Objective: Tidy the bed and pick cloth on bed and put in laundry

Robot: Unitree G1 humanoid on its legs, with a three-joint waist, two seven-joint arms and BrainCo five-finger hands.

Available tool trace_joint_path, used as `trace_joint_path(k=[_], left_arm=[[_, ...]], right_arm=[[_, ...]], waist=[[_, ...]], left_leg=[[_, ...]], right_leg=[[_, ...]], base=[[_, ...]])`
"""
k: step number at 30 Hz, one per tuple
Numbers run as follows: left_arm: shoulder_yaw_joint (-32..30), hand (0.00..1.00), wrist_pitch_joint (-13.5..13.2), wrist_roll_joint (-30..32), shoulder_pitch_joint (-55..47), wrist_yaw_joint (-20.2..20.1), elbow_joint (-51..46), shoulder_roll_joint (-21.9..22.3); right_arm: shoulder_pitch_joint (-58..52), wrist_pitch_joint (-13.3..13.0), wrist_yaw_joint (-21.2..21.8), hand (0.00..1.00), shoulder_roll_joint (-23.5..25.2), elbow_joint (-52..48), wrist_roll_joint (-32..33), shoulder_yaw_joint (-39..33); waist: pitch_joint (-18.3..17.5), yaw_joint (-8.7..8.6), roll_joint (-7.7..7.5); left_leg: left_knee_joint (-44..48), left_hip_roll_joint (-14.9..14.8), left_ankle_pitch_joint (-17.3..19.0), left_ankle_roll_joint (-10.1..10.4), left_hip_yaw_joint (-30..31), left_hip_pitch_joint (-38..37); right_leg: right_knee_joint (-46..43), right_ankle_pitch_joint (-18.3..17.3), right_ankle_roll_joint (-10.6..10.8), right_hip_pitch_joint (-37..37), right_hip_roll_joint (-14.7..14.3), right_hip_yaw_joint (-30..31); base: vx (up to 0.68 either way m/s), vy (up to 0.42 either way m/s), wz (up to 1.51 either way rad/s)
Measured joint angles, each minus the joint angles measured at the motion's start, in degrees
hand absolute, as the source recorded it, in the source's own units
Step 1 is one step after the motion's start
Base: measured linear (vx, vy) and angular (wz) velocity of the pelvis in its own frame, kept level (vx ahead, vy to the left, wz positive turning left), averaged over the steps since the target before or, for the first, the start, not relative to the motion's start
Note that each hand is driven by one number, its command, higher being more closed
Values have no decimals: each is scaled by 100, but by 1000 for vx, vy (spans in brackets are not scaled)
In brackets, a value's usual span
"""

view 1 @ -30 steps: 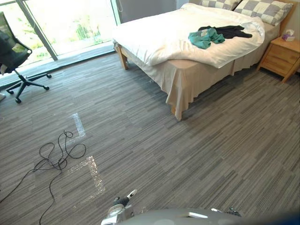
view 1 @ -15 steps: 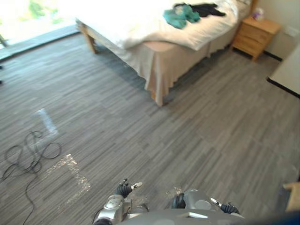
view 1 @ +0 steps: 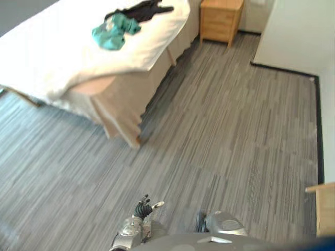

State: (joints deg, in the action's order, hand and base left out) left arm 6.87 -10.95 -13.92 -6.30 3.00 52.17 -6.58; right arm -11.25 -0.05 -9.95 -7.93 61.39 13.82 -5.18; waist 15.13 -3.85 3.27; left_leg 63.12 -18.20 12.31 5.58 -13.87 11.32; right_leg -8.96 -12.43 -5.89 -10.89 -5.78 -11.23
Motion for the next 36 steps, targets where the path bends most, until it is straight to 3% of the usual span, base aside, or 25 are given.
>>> trace_joint_path(k=[1,2,3,4,5,6,7,8,9,11,12,13,14,15,17,19,21,23,26,27,28,31,34,36], left_arm=[[-147,0,-173,-16,-8,1,-95,62],[-199,0,-264,-14,-13,-5,-130,89],[-254,0,-424,-21,3,-8,-133,93],[-242,0,-483,-19,0,-5,-98,92],[-235,0,-497,-19,-12,-7,-92,119],[-236,0,-513,-26,-57,-4,-99,201],[-239,0,-510,-44,-120,-2,-99,292],[-336,0,-475,-71,-76,-1,-54,96],[-406,0,-472,-137,-12,26,-32,93],[-454,0,-467,-293,14,121,-16,177],[-262,0,-398,-298,23,235,11,187],[-200,0,-381,-298,19,283,51,193],[-141,0,-416,-329,14,410,158,256],[-103,0,-461,-463,7,496,305,333],[2,0,-489,-603,11,605,390,328],[-8,0,-520,-802,7,615,586,269],[-35,0,-547,-946,41,608,689,155],[-147,0,-556,-1110,50,602,790,131],[-703,0,-566,-1258,-107,556,892,242],[-947,0,-600,-1350,-163,546,850,285],[-1162,0,-605,-1380,-180,538,850,368],[-1551,0,-730,-1346,-312,434,646,711],[-1852,0,-761,-1329,-391,326,502,787],[-1858,0,-746,-1137,-403,262,469,722]], right_arm=[[80,-55,37,0,-32,-134,-10,3],[143,-83,72,0,-23,-224,-17,13],[277,-157,113,0,18,-342,-55,42],[278,-224,173,0,54,-483,-100,134],[231,-263,207,0,61,-574,-155,132],[91,-328,225,0,46,-712,-201,97],[-15,-355,226,0,28,-788,-247,68],[-47,-392,204,0,278,-742,-377,13],[-201,-519,194,0,472,-772,-550,32],[-226,-610,157,0,508,-653,-765,-4],[-167,-610,131,0,476,-494,-879,-53],[-160,-610,110,0,443,-433,-935,-79],[-151,-637,79,0,426,-390,-1040,-112],[-180,-672,56,0,337,-384,-1087,-126],[-169,-703,44,0,292,-339,-1198,-135],[-105,-736,-14,0,293,-269,-1222,-135],[23,-727,-11,0,327,-119,-1226,-137],[29,-727,-17,0,342,-82,-1197,-135],[122,-711,-24,0,317,-84,-1173,96],[125,-702,-33,0,306,-84,-1173,292],[140,-665,-27,0,196,-85,-1175,402],[350,-539,75,0,-108,-67,-1173,770],[380,-504,81,0,-83,-64,-1066,867],[362,-436,83,0,-43,-82,-978,862]], waist=[[13,189,-22],[20,237,-32],[47,315,-103],[-1,313,-158],[-38,308,-135],[-139,323,-35],[-246,362,49],[-471,269,-390],[-618,356,-622],[-742,405,-777],[-775,350,-728],[-786,344,-699],[-814,343,-614],[-852,295,-494],[-818,281,-399],[-784,174,-351],[-756,171,-443],[-749,188,-454],[-716,208,-497],[-696,224,-593],[-699,265,-551],[-694,337,-255],[-661,357,-300],[-595,477,-410]], left_leg=[[-473,201,146,-200,-192,357],[-828,288,189,-274,-336,496],[-1969,539,64,-429,-720,628],[-3698,868,-524,-744,-1285,497],[-4436,1001,-947,-928,-1616,456],[-5285,1144,-1860,-1410,-2329,451],[-5486,1162,-2156,-1833,-2705,456],[-5616,1503,-1733,-2223,-3190,334],[-5612,1642,-1337,-2205,-3373,259],[-5578,1974,-958,-2249,-3057,18],[-5492,2118,-741,-2157,-2704,-213],[-5463,2194,-664,-2054,-2572,-359],[-5437,2308,-511,-1947,-2287,-680],[-5440,2348,-384,-1886,-2004,-997],[-5503,2379,-355,-1842,-1545,-1439],[-5721,2367,-394,-1727,-570,-1880],[-5849,2345,-348,-1606,146,-2086],[-5888,2313,-273,-1602,899,-2186],[-5887,2297,-156,-1385,1702,-2310],[-5754,2285,-17,-1176,1775,-2331],[-5597,2034,105,-907,1580,-2342],[-5759,1613,-115,-500,854,-2336],[-5423,1471,-170,-357,501,-2249],[-4508,1171,109,-130,-476,-1930]], right_leg=[[206,2,29,-270,3,257],[277,-2,94,-386,10,358],[331,-76,228,-650,77,489],[390,-152,359,-831,121,477],[402,-188,420,-947,96,446],[407,-282,575,-1175,-39,428],[405,-330,657,-1280,-142,439],[390,-366,684,-1395,73,277],[214,-166,840,-1372,221,164],[-433,239,820,-1270,414,-10],[-1597,536,935,-973,615,-229],[-2358,534,896,-743,760,-354],[-3660,488,886,-290,1057,-467],[-4422,365,938,128,1346,-560],[-4729,116,966,475,1619,-645],[-4067,-314,1157,860,1836,-629],[-3166,-367,1216,1100,1888,-400],[-2187,-340,1239,1284,1796,-122],[-924,181,1223,1578,1582,575],[-545,807,1218,1529,1540,754],[-517,961,1107,1325,1520,512],[-240,812,930,995,1353,-71],[191,801,886,494,1323,-550],[507,786,837,8,1326,-910]], base=[[561,-92,-117],[579,-18,-123],[643,32,-98],[664,52,-79],[700,113,-44],[579,147,-26],[765,218,16],[772,172,58],[748,135,77],[743,86,76],[784,107,98],[644,102,115],[748,119,121],[609,89,124],[498,30,143],[472,-76,216],[407,-194,205],[331,-263,196],[268,-301,159],[396,-442,145],[329,-364,117],[264,-247,87],[188,-154,87],[115,-149,75]])
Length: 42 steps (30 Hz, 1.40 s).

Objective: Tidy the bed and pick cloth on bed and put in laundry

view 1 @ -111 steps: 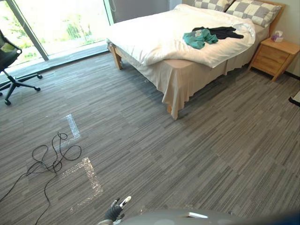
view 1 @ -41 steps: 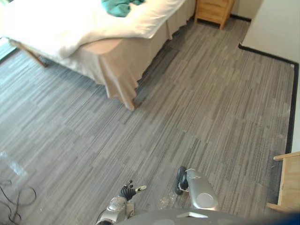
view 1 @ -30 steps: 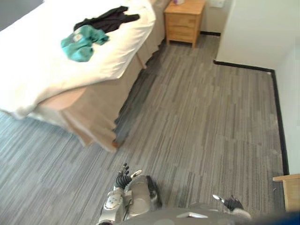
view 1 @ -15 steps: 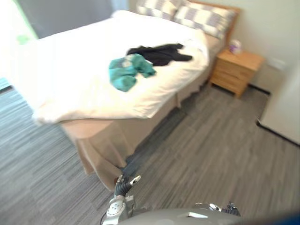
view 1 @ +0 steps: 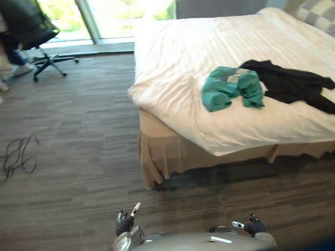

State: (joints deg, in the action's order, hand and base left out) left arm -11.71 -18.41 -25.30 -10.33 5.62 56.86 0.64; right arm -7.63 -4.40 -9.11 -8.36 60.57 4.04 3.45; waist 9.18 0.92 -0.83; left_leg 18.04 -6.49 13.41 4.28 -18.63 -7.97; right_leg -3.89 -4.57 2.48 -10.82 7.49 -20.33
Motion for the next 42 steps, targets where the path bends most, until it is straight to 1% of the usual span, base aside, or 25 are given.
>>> trace_joint_path(k=[2,3,4,5,6,9,11,14,15,16,17,18,19,22,25,26,27,28,29,31,32,33,34,37,42], left_arm=[[31,0,23,11,-49,-61,-12,41],[49,0,23,15,-59,-69,-2,137],[60,0,22,12,-82,-72,16,135],[127,0,17,12,-83,-72,21,44],[218,0,18,13,-65,-72,24,-18],[257,0,21,117,-27,-75,63,-82],[256,0,25,236,-3,-91,61,-84],[249,0,27,228,56,-151,27,-100],[237,0,25,227,78,-152,-23,-121],[237,0,25,228,78,-153,-73,-125],[245,0,19,253,61,-159,-112,-95],[250,0,33,385,39,-159,-97,-8],[247,0,25,471,25,-155,-106,118],[310,0,148,852,16,-156,-101,21],[612,0,183,894,111,-147,-8,-147],[861,0,188,928,232,-147,181,-220],[1152,0,206,934,285,-147,352,-328],[1257,0,207,945,324,-144,389,-371],[1453,0,206,1023,392,-143,416,-484],[1601,0,211,1017,463,-145,444,-633],[1650,0,251,1013,502,-149,540,-685],[1723,0,319,881,632,-149,580,-657],[1817,0,322,812,663,-150,579,-606],[1631,0,323,285,709,-114,554,-407],[930,0,128,-937,630,296,399,-103]], right_arm=[[-14,74,16,0,-47,-7,59,-3],[-2,113,60,0,-100,-15,73,-3],[-2,122,78,0,-102,-25,76,-2],[2,165,115,0,-50,-33,77,-25],[2,175,126,0,-19,-35,78,-62],[-18,223,163,0,72,-63,97,-138],[-35,222,214,0,71,-68,126,-138],[-58,226,244,0,67,-103,130,-109],[-55,224,248,0,72,-130,127,-75],[-55,223,254,0,69,-140,124,-59],[-105,223,275,0,18,-178,118,-66],[-154,218,275,0,-81,-234,114,-75],[-169,226,257,0,-131,-216,114,-136],[-269,163,221,0,-44,-217,109,-148],[-355,142,201,0,93,-185,134,-387],[-318,56,178,0,106,-89,151,-564],[-207,-25,160,0,118,-65,150,-622],[-186,-62,151,0,118,-24,149,-640],[-118,-103,105,0,143,82,128,-678],[-99,-114,99,0,236,144,128,-656],[-96,-125,99,0,321,182,126,-678],[-86,-140,112,0,271,237,121,-734],[-86,-161,106,0,228,243,121,-740],[-102,-127,55,0,150,234,111,-741],[-134,-9,-8,0,117,228,-147,-621]], waist=[[-44,-11,85],[-101,-4,167],[-126,3,185],[-127,11,141],[-138,6,49],[-116,-6,35],[-119,8,24],[-47,43,-32],[5,81,-109],[35,123,-117],[54,181,-80],[27,155,109],[29,168,242],[-90,72,133],[-152,18,23],[-149,3,32],[-141,-85,57],[-116,-154,130],[-127,-249,76],[-120,-228,-76],[-107,-223,-138],[-116,-244,-18],[-106,-254,28],[34,-346,210],[-19,-292,223]], left_leg=[[-29,-328,-14,-18,-804,43],[-292,-338,-125,-34,-938,34],[-523,-264,-150,-53,-923,-31],[-1078,-9,-410,-94,-932,-200],[-1328,87,-538,-102,-935,-275],[-1479,145,-622,-113,-986,-301],[-1417,119,-623,-113,-1074,-295],[-771,-36,-619,-113,-1259,-174],[-127,-212,-600,-108,-1300,24],[252,-326,-594,-113,-1319,150],[156,-431,-345,-35,-1251,193],[-283,-518,-477,-62,-1167,172],[-537,-618,-556,25,-1165,43],[-821,-473,-440,55,-1066,-159],[-1149,-144,-260,-17,-997,-351],[-1288,14,-270,-16,-1008,-450],[-1320,60,-304,-62,-1063,-638],[-1295,56,-308,-76,-1111,-738],[-1301,43,-299,-89,-1182,-900],[-1291,78,-299,-88,-1153,-898],[-1340,110,-312,-67,-1050,-887],[-1420,8,-337,-29,-912,-848],[-1468,-45,-338,-29,-873,-777],[-1511,-72,-382,26,-880,-789],[-1526,-96,-438,52,-811,-805]], right_leg=[[65,-28,-7,-182,-7,-198],[103,-50,63,-192,-23,-213],[144,-30,92,-177,-18,-196],[258,39,155,-160,37,-182],[327,77,176,-155,58,-186],[400,95,199,-152,68,-178],[438,96,198,-162,64,-108],[499,99,152,-162,57,131],[478,96,66,-185,112,299],[450,79,15,-191,112,399],[385,61,-26,-159,47,616],[377,51,-25,-159,-113,763],[361,5,35,-164,-245,949],[196,-153,113,-64,-218,1222],[-840,-606,269,405,94,1347],[-2031,-744,332,974,245,1368],[-2969,-621,364,1412,402,1293],[-3221,-633,357,1469,479,1183],[-2938,-712,254,1513,479,754],[-2161,-383,167,1560,287,634],[-1760,-365,19,1470,233,492],[-1220,-167,10,1326,9,509],[-784,70,-29,1184,-133,503],[-222,344,-35,932,-238,447],[740,722,-3,354,-316,200]], base=[[64,-69,59],[46,27,39],[82,92,14],[92,79,6],[87,65,3],[10,6,-3],[7,-33,-18],[-9,-85,-42],[13,-104,-57],[14,-105,-85],[-3,-70,-91],[-27,-31,-112],[0,3,-86],[56,27,-43],[74,113,-22],[68,130,-33],[89,120,-26],[190,143,-15],[161,88,-18],[96,17,-18],[144,-74,-18],[182,-51,-23],[143,-10,-25],[47,15,-7],[-2,-15,22]])
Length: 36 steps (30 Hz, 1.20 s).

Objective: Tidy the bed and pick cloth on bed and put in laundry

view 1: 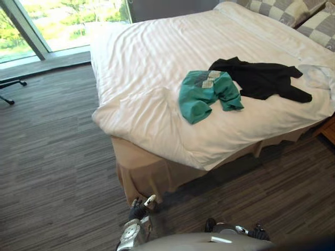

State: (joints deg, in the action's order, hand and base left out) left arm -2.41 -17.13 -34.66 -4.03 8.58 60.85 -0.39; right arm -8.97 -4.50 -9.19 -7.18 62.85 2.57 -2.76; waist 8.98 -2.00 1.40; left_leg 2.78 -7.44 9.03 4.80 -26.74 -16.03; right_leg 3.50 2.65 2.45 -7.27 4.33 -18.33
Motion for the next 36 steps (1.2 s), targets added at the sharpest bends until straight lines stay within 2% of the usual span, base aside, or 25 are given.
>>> trace_joint_path(k=[2,4,8,11,15,17,19,22,23,24,26,28,32,34,36], left_arm=[[-295,0,-111,-489,-40,289,-104,-34],[-875,0,-257,-1267,-39,666,-119,-81],[-1864,0,-518,-2488,-28,811,-131,-234],[-2404,0,-783,-2560,61,1051,-465,-337],[-3207,0,-1050,-2534,370,1477,-1241,-727],[-3422,0,-1085,-2159,625,1770,-1833,-1115],[-3423,0,-1094,-1459,816,2011,-2449,-1488],[-3292,0,-1033,371,1207,2404,-3800,-1971],[-3214,0,-983,655,1280,2440,-3971,-2054],[-3035,0,-863,1200,1472,2403,-4289,-2216],[-2811,0,-699,1583,1649,2280,-4559,-2329],[-2443,0,-443,2254,1824,1991,-4840,-2376],[-1747,0,-109,3175,1910,1573,-5107,-2455],[-1431,0,135,3653,2015,1423,-5114,-2512],[-980,0,517,4184,2258,1308,-5092,-2644]], right_arm=[[11,73,2,0,-25,-4,-3,122],[-4,183,4,0,-44,-4,-2,125],[-16,227,83,0,-102,-3,-22,118],[-51,222,131,0,-102,-2,-75,113],[-159,215,202,0,-47,-16,-177,114],[-254,152,208,0,-25,-128,-177,111],[-299,143,211,0,-17,-193,-170,85],[-500,34,210,0,2,-351,-166,-51],[-528,23,211,0,2,-347,-166,-91],[-609,-43,215,0,-1,-351,-167,-154],[-648,-96,219,0,2,-351,-170,-221],[-688,-101,220,0,6,-346,-170,-304],[-704,-100,220,0,30,-352,-167,-357],[-725,-99,221,0,37,-356,-166,-359],[-745,-90,235,0,55,-458,-167,-377]], waist=[[-15,39,-19],[-31,158,-5],[-131,166,99],[-210,170,89],[-328,261,39],[-342,267,28],[-346,266,30],[-482,270,104],[-549,265,97],[-664,266,155],[-719,268,154],[-784,264,187],[-805,258,179],[-839,227,161],[-822,162,117]], left_leg=[[-65,-8,-28,49,63,-8],[-75,-25,-59,85,62,0],[-194,-42,-79,119,102,20],[-277,-55,-80,120,236,90],[-294,-80,-100,99,327,119],[-349,-84,-122,89,370,111],[-385,-80,-155,85,365,128],[-425,-73,-202,103,364,199],[-414,-72,-210,111,357,212],[-404,-70,-212,114,332,256],[-366,-65,-214,118,226,259],[-345,-57,-214,119,126,241],[-245,-50,-215,119,-157,219],[-246,-42,-214,119,-293,227],[-285,-61,-197,139,-479,197]], right_leg=[[202,88,2,-114,-39,-95],[204,86,-1,-130,-46,-148],[234,86,-1,-136,-53,-364],[236,87,-2,-136,-48,-566],[238,88,-5,-177,-44,-715],[238,86,-5,-207,-43,-767],[238,87,-5,-169,-43,-768],[238,97,-14,-84,-44,-775],[237,106,-28,-66,-44,-771],[238,125,-57,-11,-44,-761],[238,139,-74,0,-37,-733],[238,171,-95,27,-36,-632],[239,270,-154,112,-43,-367],[239,308,-164,201,-57,-218],[240,360,-189,284,-112,-71]], base=[[-21,-29,24],[-45,-21,11],[-64,-14,18],[-84,3,35],[-87,-8,19],[-59,-1,11],[-39,10,1],[14,10,0],[69,42,-1],[53,34,-4],[39,43,-10],[3,36,-19],[-48,18,-37],[-88,0,-37],[-123,-19,-41]])
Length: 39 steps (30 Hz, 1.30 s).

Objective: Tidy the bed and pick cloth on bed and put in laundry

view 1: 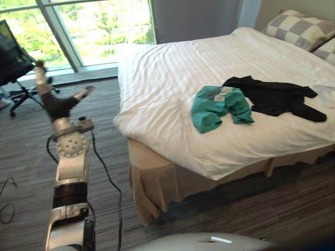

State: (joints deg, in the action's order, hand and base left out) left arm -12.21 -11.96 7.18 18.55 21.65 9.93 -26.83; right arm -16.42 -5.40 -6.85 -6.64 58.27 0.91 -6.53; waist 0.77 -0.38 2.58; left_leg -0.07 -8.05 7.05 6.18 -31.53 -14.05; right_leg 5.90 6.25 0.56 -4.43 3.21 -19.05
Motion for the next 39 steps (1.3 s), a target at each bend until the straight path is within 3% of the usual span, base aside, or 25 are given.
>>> trace_joint_path(k=[4,6,9,13,15,18,22,27,31,34,35,39], left_arm=[[693,0,679,616,356,-167,504,-322],[1043,0,1165,1048,717,-177,1017,-415],[1301,0,1673,1279,1188,-166,1767,-419],[1461,0,2107,1278,1712,-115,2480,-386],[1464,0,2360,1276,2122,-23,2694,-389],[1472,0,2671,1271,2563,152,2865,-408],[1445,0,3030,1272,3155,400,2862,-621],[1436,0,3453,1645,3848,490,2856,-800],[1445,0,3511,1930,4293,305,2852,-814],[1511,0,3501,1937,4507,98,2853,-813],[1645,100,3483,1947,4580,90,2852,-814],[1714,100,3421,2174,4821,89,2768,-873]], right_arm=[[-241,1,8,0,98,-317,9,-32],[-360,-7,14,0,161,-485,64,-69],[-362,-11,90,0,155,-498,238,-92],[-312,-57,168,0,122,-495,399,-122],[-195,-95,208,0,127,-501,455,-121],[-92,-266,244,0,150,-703,653,-42],[-74,-383,316,0,160,-970,953,113],[96,-574,519,0,103,-1299,1371,174],[358,-770,797,0,82,-1701,1769,322],[569,-939,1039,0,-7,-2140,2130,399],[584,-975,1119,0,-78,-2314,2317,401],[738,-983,1229,0,-274,-2634,2844,361]], waist=[[45,-200,-77],[58,-272,-144],[223,-438,-200],[559,-551,-42],[757,-591,-68],[991,-624,-145],[1316,-539,-351],[1768,-512,-426],[2047,-494,-554],[2206,-501,-584],[2302,-504,-580],[2518,-511,-595]], left_leg=[[-1,-71,52,74,-292,-35],[-15,-116,32,95,-618,195],[-88,-108,-27,115,-830,538],[-93,-131,-282,110,-895,922],[-104,-139,-402,103,-898,1107],[-32,-161,-431,107,-890,1315],[193,-177,-375,45,-871,1799],[515,-201,-317,-32,-720,2336],[749,-226,-226,-95,-694,2643],[1079,-299,-80,-185,-682,3141],[1183,-303,-52,-215,-659,3299],[1389,-323,29,-273,-705,3572]], right_leg=[[0,-17,-11,127,-104,254],[-1,-11,14,452,-136,392],[-5,52,30,910,-138,445],[-39,227,-74,1375,-210,578],[-42,362,-249,1569,-231,573],[-43,420,-314,1737,-230,583],[-43,501,-246,2124,-172,665],[-45,649,-155,2507,-71,732],[-44,715,-129,2715,-17,752],[-44,851,5,3099,24,918],[-44,880,33,3208,46,948],[-43,1018,86,3452,74,1141]], base=[[-147,-47,-42],[-118,-60,-46],[-75,-60,-23],[-9,-35,-22],[5,-4,-4],[2,57,8],[-25,95,8],[-17,117,14],[-21,134,9],[-54,120,1],[-30,95,8],[-17,73,-3]])
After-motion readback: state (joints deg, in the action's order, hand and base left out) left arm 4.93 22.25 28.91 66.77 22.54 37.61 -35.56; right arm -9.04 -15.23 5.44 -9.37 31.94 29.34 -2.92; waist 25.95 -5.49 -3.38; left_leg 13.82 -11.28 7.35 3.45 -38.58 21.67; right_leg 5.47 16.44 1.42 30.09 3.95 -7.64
